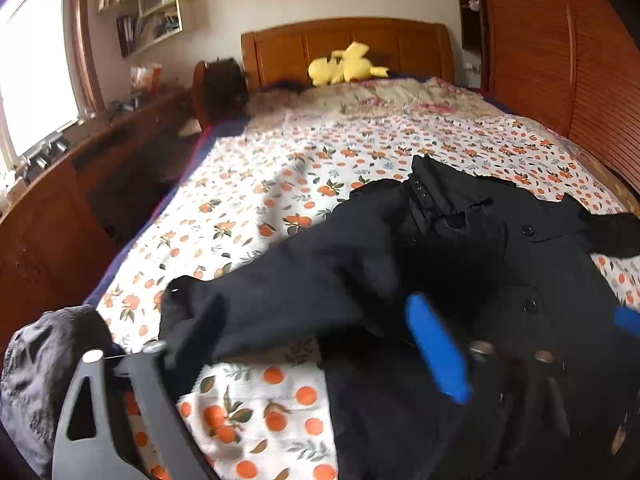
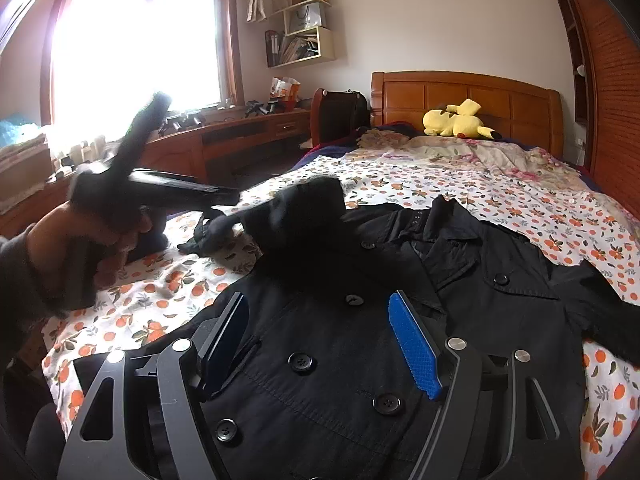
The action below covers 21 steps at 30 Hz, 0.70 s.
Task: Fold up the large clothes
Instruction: 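Lift the sleeve with the left tool and lay it across the coat body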
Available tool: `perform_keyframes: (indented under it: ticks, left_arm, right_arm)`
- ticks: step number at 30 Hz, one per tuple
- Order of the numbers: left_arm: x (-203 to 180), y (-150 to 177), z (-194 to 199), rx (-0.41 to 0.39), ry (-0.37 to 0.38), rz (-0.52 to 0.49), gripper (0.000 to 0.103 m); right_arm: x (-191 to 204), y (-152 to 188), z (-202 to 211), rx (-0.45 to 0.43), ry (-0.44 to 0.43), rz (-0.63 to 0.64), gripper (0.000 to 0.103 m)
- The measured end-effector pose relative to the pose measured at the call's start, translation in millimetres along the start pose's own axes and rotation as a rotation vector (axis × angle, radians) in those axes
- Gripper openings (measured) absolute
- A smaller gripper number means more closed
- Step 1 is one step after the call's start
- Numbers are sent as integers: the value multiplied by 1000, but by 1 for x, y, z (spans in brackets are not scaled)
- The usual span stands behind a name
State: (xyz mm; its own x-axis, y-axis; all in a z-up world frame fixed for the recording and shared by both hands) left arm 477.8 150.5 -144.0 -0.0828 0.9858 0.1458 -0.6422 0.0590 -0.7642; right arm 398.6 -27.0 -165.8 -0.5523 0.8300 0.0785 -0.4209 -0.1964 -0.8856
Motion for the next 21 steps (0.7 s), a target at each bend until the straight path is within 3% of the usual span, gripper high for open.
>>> perform_keyframes:
  ticks: [6, 14, 21]
  left_arm:
    - [41, 26, 4, 12, -40, 21, 98]
    - [133, 70, -59, 129, -159, 119, 98]
    - [180, 103, -108, 227, -195, 225, 98]
  right_arm:
    - [6, 4, -4, 22, -8, 14, 74]
    - [14, 9, -8, 31, -21, 25, 96]
    - [10, 16, -17, 64, -2, 23, 96]
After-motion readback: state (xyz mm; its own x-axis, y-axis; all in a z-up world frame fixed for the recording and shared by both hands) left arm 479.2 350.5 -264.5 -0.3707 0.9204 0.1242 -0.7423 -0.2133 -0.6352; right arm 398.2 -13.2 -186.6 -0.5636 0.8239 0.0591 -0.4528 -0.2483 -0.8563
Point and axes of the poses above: each gripper's, at about its wrist camera, not at the fingertips, and z roughly against the way its jaws point, x to its left, y to its underside, the point moved 10 cm from there along -z, roughly the way its jaws point, and after that the axes turned 1 degree about -y, right-handed, at the moved point
